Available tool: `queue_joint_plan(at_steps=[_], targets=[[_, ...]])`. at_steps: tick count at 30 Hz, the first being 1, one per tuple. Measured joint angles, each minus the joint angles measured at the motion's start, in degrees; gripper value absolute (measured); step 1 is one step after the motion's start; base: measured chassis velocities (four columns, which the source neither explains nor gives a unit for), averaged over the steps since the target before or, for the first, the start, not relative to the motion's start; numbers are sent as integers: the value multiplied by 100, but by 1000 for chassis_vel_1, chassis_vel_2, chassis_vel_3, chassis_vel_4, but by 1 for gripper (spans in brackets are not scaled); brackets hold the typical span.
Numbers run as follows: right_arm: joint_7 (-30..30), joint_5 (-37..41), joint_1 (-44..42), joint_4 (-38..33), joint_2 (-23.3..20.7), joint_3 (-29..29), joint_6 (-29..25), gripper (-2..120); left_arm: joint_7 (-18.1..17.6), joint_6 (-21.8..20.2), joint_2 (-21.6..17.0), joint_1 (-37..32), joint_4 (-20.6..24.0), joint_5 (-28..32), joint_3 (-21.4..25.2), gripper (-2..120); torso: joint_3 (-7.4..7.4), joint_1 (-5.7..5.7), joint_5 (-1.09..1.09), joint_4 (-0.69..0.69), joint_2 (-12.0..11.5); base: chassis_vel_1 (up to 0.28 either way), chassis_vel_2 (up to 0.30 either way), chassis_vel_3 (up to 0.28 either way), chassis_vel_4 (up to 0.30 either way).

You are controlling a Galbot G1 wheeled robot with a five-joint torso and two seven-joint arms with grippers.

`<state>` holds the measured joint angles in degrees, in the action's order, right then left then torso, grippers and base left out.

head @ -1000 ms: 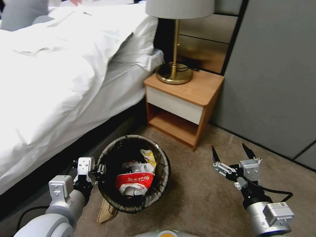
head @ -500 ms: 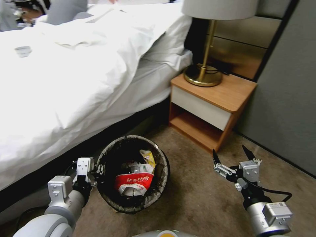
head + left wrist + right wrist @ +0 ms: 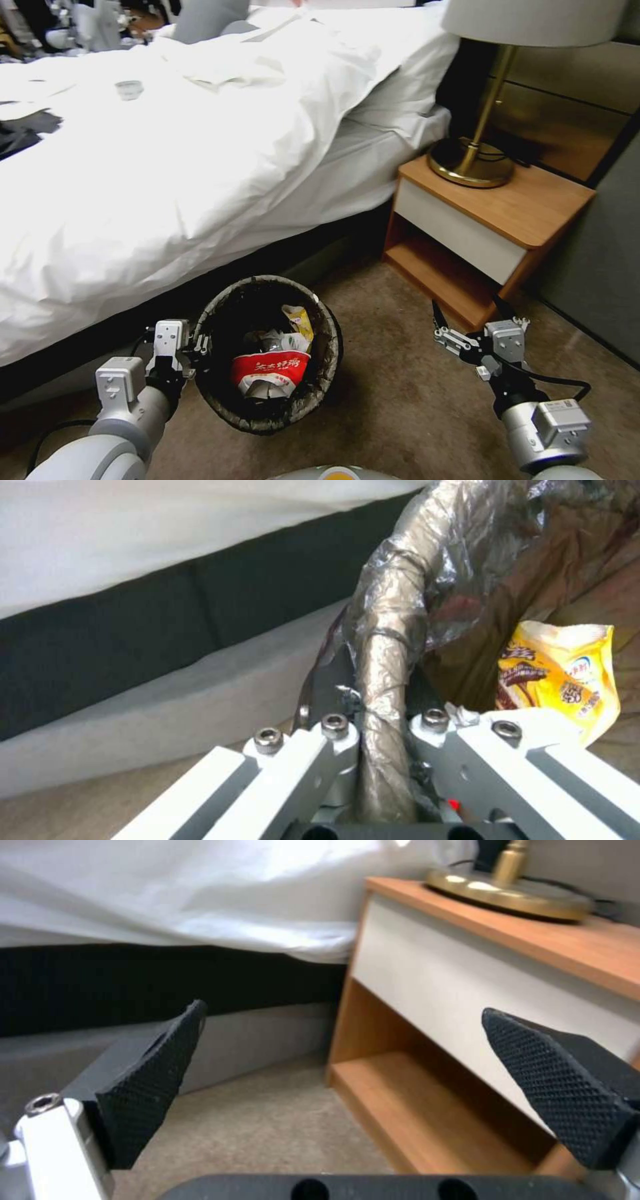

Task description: Pick up the trash bin, then pick up the garbage from the floor and place it into the trash bin.

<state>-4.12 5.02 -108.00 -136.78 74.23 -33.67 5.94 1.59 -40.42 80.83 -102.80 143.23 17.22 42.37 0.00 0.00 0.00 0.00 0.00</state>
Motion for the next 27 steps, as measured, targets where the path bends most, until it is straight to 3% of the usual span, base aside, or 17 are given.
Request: queue_joint_plan(at_steps=[27], targets=[[362,140,-3,242,72,-355,18,100,-13,-1,0,44,0,-7,5,1,0,0,0,0,0,87,90,88,95]])
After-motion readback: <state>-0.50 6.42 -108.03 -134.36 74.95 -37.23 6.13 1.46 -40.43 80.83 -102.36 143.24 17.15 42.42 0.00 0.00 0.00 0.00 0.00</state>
